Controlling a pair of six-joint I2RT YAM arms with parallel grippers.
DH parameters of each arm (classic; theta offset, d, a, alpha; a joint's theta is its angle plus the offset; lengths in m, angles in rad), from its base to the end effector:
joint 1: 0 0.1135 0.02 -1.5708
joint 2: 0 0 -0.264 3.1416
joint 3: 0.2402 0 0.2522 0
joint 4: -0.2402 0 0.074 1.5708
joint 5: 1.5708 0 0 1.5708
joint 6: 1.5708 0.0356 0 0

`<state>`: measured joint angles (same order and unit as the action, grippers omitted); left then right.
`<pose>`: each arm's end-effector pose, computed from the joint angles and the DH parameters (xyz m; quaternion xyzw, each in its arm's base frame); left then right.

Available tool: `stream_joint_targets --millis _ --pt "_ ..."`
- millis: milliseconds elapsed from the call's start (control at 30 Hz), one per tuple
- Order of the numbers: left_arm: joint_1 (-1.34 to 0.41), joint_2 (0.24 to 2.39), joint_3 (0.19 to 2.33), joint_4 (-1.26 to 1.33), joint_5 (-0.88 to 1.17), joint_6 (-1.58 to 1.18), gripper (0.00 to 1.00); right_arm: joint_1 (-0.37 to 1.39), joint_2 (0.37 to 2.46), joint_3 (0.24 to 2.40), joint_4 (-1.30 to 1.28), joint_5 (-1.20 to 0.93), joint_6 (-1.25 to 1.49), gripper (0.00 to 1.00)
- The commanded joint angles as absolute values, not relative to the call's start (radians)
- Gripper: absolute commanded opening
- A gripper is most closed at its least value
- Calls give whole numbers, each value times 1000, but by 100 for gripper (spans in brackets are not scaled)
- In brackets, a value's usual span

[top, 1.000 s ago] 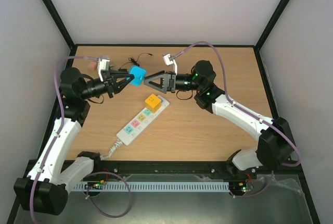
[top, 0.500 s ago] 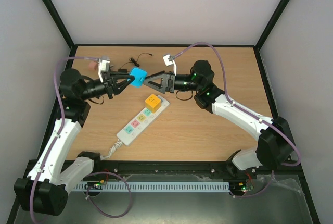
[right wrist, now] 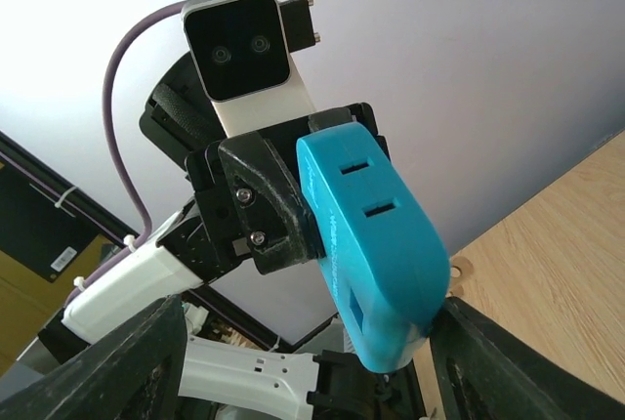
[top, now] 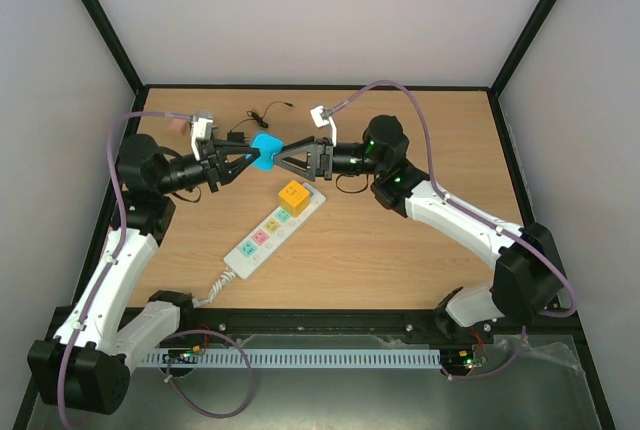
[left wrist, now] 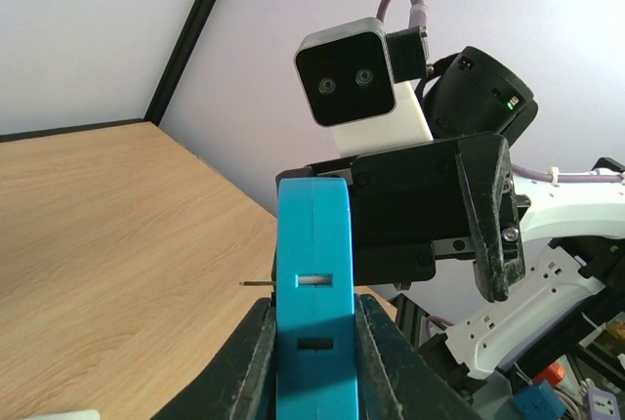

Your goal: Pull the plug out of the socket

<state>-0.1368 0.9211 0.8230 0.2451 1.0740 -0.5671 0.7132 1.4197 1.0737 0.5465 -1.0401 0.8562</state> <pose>0.1938 -0.0583 0.3728 0.2586 0.6311 -0.5380 0.4955 0.2228 0.2334 0.3662 -0.3446 0.5752 0.6973 0.2533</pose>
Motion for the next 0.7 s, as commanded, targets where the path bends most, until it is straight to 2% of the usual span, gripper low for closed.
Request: stream_joint_targets --millis 0,667 --pt "-144 911 797 275 1084 -579 3 732 1433 1123 548 -1058 834 66" --pt "-149 941 780 229 1031 -575 3 751 1427 1135 630 -1138 856 45"
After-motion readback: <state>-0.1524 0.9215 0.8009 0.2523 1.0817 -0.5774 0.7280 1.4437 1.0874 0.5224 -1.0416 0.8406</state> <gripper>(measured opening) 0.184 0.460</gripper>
